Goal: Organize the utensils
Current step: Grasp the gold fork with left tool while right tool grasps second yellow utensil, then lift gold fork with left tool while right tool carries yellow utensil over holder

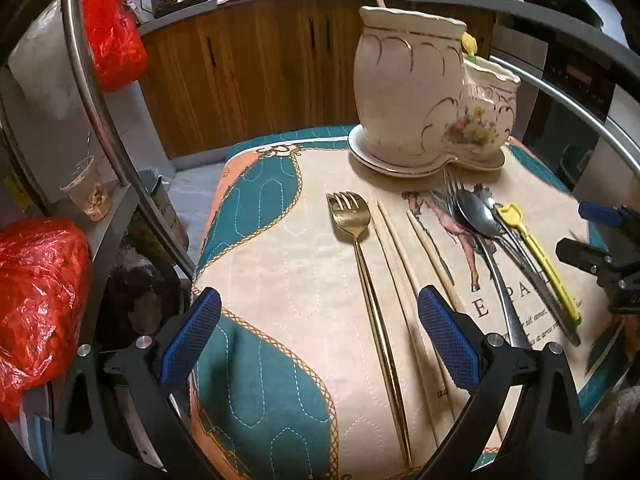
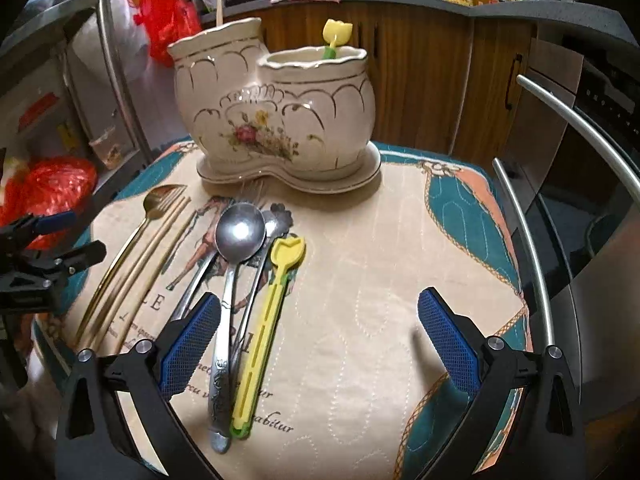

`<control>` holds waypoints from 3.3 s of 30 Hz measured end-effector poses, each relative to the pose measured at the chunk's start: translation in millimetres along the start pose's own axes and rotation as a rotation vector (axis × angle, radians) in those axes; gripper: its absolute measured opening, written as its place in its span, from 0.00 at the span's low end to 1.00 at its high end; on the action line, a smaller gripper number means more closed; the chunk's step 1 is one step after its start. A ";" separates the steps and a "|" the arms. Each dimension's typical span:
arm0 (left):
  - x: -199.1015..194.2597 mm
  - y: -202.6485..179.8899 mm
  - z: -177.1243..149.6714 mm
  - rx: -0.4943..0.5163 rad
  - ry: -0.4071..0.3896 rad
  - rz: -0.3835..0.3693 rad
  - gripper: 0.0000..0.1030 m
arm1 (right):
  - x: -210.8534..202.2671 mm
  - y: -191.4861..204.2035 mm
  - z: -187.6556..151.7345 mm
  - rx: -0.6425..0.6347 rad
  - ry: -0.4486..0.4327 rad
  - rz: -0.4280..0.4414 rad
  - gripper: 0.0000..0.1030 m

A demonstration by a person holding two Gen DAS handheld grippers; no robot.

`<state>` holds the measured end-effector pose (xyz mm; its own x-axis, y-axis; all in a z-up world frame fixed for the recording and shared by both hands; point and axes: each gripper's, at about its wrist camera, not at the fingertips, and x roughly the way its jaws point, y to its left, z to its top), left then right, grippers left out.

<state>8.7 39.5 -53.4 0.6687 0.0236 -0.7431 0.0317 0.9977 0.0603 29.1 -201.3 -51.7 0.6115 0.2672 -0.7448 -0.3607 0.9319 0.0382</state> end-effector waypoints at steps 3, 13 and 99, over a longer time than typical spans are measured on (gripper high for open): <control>0.8 0.0 -0.8 0.002 0.004 -0.006 0.87 | 1.6 0.8 -0.5 0.000 0.014 0.008 0.93; 5.9 -10.8 -2.6 0.029 0.030 -0.060 0.64 | 13.5 11.9 0.7 0.000 0.083 0.059 0.39; -11.9 -30.7 212.4 -0.127 -0.595 -0.276 0.06 | 21.1 -52.4 162.3 0.286 -0.476 0.309 0.11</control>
<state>157.6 -5.0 95.1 0.9455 -0.2370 -0.2232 0.1975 0.9627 -0.1851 175.3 -204.7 38.7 0.7788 0.5532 -0.2958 -0.4088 0.8052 0.4296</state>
